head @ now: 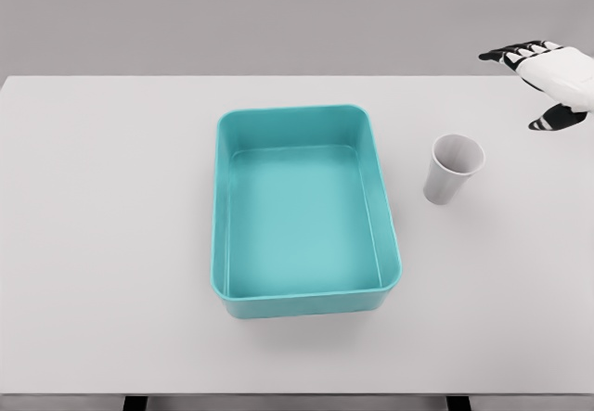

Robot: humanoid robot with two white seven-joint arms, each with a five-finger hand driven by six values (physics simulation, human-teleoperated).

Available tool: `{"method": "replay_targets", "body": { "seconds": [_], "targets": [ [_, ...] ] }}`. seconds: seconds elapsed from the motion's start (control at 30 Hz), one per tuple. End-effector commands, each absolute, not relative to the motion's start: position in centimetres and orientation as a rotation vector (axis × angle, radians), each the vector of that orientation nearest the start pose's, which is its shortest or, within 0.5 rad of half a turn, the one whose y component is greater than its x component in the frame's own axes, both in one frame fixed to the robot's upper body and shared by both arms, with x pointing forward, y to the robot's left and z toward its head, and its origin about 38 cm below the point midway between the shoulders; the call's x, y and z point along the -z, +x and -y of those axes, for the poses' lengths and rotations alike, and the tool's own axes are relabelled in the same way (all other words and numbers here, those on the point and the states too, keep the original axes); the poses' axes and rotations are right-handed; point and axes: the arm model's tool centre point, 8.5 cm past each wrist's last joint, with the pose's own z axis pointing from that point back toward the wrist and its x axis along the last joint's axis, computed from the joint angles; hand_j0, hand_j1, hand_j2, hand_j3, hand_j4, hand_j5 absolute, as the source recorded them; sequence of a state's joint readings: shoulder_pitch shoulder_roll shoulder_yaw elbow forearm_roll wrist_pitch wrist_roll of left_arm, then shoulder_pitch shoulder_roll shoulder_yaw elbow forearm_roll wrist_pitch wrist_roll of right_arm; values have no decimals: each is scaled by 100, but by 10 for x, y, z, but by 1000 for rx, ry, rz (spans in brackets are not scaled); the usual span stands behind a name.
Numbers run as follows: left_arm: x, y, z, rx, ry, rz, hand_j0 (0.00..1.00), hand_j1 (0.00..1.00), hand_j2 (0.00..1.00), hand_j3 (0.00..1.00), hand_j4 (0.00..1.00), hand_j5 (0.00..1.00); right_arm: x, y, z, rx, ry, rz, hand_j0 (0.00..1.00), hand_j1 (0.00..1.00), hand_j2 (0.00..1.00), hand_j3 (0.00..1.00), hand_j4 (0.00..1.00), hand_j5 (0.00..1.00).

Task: Put the paper cup into the basket with your right arm

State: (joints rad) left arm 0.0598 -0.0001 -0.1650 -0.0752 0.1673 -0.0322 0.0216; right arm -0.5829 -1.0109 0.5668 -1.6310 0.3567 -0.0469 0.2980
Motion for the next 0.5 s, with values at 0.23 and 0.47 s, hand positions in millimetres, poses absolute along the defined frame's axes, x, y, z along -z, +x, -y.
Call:
{"method": "replay_targets", "body": {
  "seconds": [0.23,0.47],
  "targets": [
    [263,-10,-269,-2,96,47,100,100,100,100,100,100,-270,425,384,-1379,-343,1315,95,95,95,95,95,95],
    [263,-10,-269,-1,96,47,100,100,100,100,100,100,-292,434,416,-1145,-49,1450,100,100,100,100,100,100]
  ]
}}
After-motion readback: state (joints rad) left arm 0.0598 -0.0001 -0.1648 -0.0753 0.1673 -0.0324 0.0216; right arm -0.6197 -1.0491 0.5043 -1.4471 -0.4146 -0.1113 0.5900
